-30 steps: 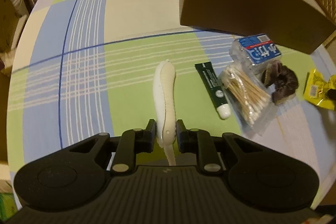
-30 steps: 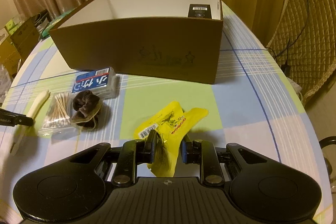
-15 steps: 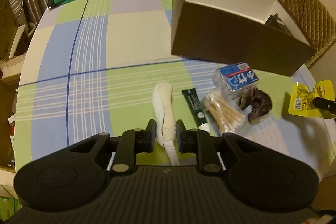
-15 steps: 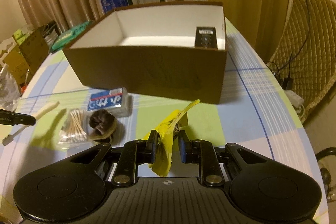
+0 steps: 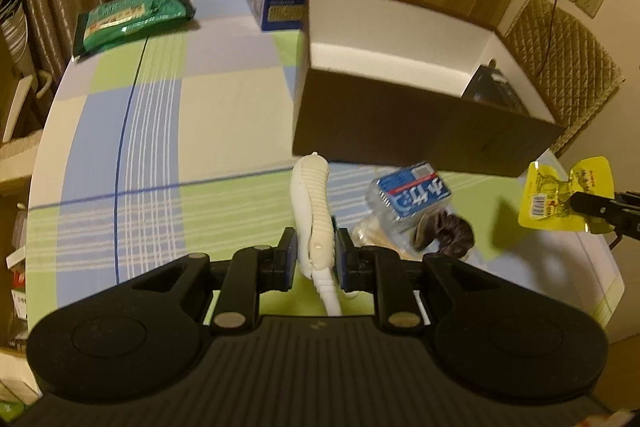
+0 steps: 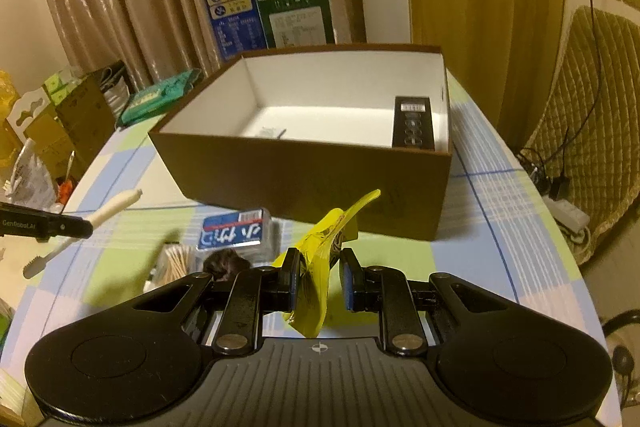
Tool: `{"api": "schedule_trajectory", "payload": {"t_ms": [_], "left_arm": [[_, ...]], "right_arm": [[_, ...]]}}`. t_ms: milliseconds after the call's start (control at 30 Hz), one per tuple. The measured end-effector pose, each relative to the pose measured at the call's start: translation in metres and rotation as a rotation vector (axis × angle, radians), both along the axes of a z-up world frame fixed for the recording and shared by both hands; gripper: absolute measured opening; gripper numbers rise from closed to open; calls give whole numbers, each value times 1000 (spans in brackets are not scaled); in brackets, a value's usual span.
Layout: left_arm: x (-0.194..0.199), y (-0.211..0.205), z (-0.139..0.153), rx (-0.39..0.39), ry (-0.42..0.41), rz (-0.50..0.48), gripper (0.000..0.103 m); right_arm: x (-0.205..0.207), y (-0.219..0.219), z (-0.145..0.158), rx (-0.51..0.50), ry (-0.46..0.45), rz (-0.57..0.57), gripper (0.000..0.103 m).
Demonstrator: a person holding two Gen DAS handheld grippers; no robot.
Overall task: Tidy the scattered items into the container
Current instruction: 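Carry the white stick with the left gripper while the right gripper carries the yellow packet into the box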
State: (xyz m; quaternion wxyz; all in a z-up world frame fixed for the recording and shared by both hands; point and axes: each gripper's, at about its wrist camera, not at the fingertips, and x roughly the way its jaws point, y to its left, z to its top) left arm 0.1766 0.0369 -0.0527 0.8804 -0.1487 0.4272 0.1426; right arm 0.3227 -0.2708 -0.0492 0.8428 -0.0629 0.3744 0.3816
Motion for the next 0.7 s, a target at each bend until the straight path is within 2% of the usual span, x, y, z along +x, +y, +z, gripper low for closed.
{"api": "schedule_trajectory", "payload": {"t_ms": [333,700], "left_arm": [[24,-6,23,22,-61,-49,16],[68,-16,40,35,-119,-118,16]], "right_arm": [[13,7,20,31,-42,27,18],[40,22,41,58,-101,49,18]]}}
